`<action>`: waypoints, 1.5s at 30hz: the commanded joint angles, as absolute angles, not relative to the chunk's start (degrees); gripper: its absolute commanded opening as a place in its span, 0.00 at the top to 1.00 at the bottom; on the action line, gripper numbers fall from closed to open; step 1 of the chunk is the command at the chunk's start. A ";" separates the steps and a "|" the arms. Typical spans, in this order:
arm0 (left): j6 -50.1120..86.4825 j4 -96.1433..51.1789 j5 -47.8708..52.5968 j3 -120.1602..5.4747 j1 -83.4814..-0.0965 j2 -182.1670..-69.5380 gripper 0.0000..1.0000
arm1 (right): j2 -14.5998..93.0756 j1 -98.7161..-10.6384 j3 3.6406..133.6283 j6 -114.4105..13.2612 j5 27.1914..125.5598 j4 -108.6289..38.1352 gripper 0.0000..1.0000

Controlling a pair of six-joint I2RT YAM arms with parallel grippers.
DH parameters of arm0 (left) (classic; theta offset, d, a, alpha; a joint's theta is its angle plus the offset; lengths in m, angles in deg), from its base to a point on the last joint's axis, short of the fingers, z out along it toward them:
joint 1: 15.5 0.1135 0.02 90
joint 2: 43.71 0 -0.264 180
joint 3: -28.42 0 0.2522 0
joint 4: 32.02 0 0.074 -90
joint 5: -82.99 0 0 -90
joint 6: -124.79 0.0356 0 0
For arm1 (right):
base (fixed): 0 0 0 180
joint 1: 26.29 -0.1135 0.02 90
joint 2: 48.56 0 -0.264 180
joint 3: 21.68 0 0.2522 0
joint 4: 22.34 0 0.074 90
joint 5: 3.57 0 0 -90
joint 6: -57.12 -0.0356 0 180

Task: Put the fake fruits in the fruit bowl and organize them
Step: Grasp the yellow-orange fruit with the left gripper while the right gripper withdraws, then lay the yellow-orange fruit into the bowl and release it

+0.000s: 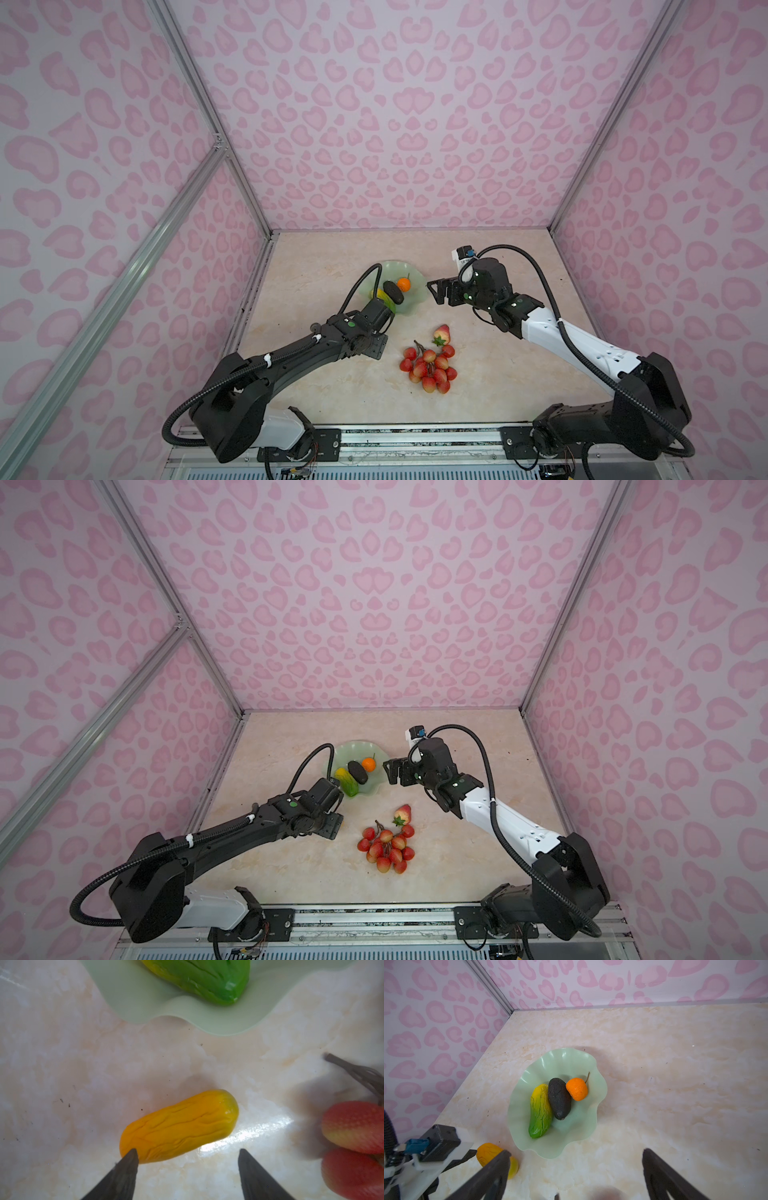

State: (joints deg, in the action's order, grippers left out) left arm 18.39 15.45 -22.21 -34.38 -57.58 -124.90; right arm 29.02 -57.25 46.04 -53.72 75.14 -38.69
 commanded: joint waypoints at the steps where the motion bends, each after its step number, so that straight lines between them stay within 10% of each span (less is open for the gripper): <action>1: 20.99 17.57 -22.60 -36.24 -57.69 -128.79 0.23 | 27.06 -56.70 45.10 -53.80 76.56 -37.36 0.02; 10: 19.07 18.52 -24.26 -39.04 -57.86 -136.82 0.26 | 23.41 -55.09 43.50 -53.35 77.55 -38.19 0.02; 27: 18.25 17.29 -18.59 -36.47 -57.86 -130.84 0.75 | 23.76 -54.16 43.43 -53.88 78.25 -37.99 0.02; 37: 23.99 15.86 -14.02 -39.53 -57.84 -118.42 0.76 | 23.47 -53.62 42.95 -54.23 78.34 -38.21 0.02; 45: 32.28 11.06 -12.58 -53.75 -56.26 -130.38 0.76 | 21.96 -53.33 42.14 -54.95 78.79 -40.63 0.02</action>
